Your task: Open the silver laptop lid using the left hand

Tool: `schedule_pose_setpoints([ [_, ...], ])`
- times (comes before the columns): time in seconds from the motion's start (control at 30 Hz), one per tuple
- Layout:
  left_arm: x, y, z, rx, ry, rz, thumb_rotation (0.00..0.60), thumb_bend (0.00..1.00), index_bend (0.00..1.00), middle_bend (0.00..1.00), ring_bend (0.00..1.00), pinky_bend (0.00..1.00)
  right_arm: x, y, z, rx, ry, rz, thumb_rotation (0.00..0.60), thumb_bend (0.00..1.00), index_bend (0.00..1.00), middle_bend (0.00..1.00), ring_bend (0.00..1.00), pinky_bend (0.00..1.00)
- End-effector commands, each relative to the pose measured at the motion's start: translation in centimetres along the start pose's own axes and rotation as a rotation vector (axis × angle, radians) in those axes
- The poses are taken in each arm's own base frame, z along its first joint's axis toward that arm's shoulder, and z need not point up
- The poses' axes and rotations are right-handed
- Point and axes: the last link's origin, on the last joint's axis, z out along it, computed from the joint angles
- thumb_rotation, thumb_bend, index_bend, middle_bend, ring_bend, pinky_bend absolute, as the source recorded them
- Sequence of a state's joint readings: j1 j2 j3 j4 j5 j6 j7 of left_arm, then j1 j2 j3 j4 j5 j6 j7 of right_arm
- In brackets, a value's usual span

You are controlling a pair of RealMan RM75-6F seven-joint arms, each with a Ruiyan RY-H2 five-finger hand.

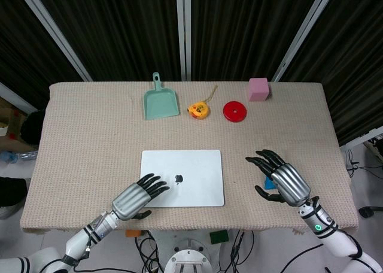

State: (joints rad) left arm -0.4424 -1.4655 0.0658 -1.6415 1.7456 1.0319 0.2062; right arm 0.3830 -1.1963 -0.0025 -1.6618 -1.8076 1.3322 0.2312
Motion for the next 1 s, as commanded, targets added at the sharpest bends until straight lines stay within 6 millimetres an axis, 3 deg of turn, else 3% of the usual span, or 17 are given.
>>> schedule_pose_setpoints([
  [0.03,-0.4,0.6,1.0,-0.028,-0.028,0.008,0.6,0.23,0.12,0.12,0.05,0.08,-0.1,-0.1,0.4,0.007,0.0,0.002,0.6,0.34,0.15,0.19,0.09,0.13],
  [0.3,-0.6,2.8,4.2,-0.089,-0.044,0.018,0.6,0.23,0.12,0.12,0.05,0.08,-0.1,-0.2,0.9,0.029,0.001,0.004,0.6,0.34,0.15,0.19,0.09,0.13],
  [0.53,-0.9,4.1,7.4,-0.1,-0.057,0.033,0.6,0.23,0.12,0.11,0.05,0.08,0.0,0.2,0.1,0.01,0.021,0.029,0.6,0.34,0.15,0.19,0.09,0.13],
  [1.0,-1.9,4.4,9.5,-0.063,-0.063,0.003,0.6,0.24,0.12,0.11,0.04,0.08,0.1,1.2,-1.2,-0.022,0.054,0.056,0.6,0.33,0.15,0.19,0.09,0.13],
])
